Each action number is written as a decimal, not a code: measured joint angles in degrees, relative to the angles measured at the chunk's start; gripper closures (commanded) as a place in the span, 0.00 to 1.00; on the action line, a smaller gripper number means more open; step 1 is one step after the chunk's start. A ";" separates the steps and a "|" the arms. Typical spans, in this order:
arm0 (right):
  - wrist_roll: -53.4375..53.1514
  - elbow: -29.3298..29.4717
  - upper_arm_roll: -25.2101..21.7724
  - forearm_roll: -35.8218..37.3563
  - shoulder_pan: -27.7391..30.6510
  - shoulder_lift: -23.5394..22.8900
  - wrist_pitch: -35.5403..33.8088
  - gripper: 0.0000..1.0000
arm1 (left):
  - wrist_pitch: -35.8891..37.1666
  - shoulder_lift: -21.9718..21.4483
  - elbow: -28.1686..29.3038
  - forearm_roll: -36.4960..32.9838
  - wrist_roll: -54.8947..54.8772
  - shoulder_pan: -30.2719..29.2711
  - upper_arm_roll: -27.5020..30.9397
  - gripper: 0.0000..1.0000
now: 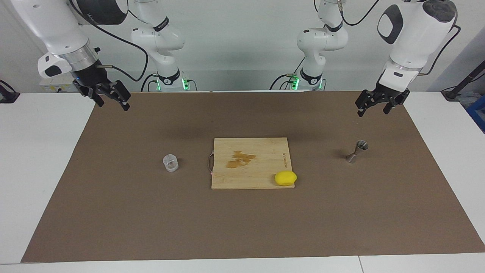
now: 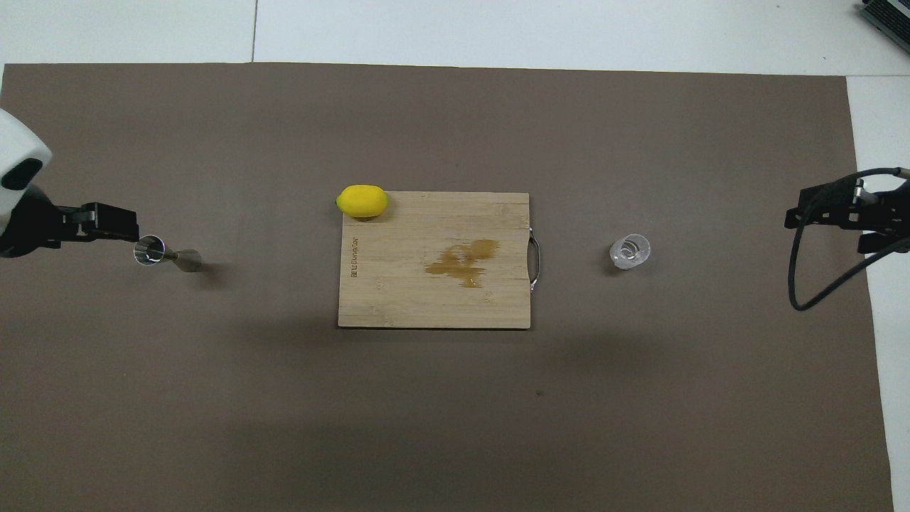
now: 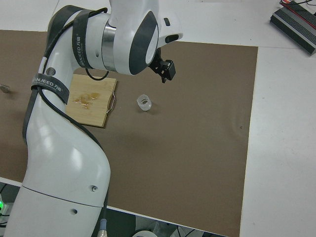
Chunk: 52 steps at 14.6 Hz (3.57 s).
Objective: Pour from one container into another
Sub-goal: 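Move the left gripper to the tin while the right gripper nears the cup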
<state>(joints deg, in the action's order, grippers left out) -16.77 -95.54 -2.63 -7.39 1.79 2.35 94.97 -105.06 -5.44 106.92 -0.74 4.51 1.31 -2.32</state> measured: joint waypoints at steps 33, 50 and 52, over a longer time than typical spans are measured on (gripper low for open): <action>-46.71 -14.37 -0.20 -58.13 17.35 -20.33 -2.13 0.00 | -13.78 -1.20 13.31 20.12 -58.43 -3.17 1.00 0.00; -33.70 -18.88 0.69 -58.84 13.96 -26.93 5.53 0.00 | 1.73 16.31 6.27 49.94 -114.58 -24.00 1.35 0.00; -33.61 -18.87 0.70 -58.84 12.08 -27.01 7.47 0.00 | 2.86 18.97 6.26 53.88 -117.53 -25.56 1.33 0.00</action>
<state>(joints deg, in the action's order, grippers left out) -50.37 -114.41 -1.92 -66.22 13.87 -24.67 102.44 -102.20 13.52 113.18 53.14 -113.03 -24.25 -0.99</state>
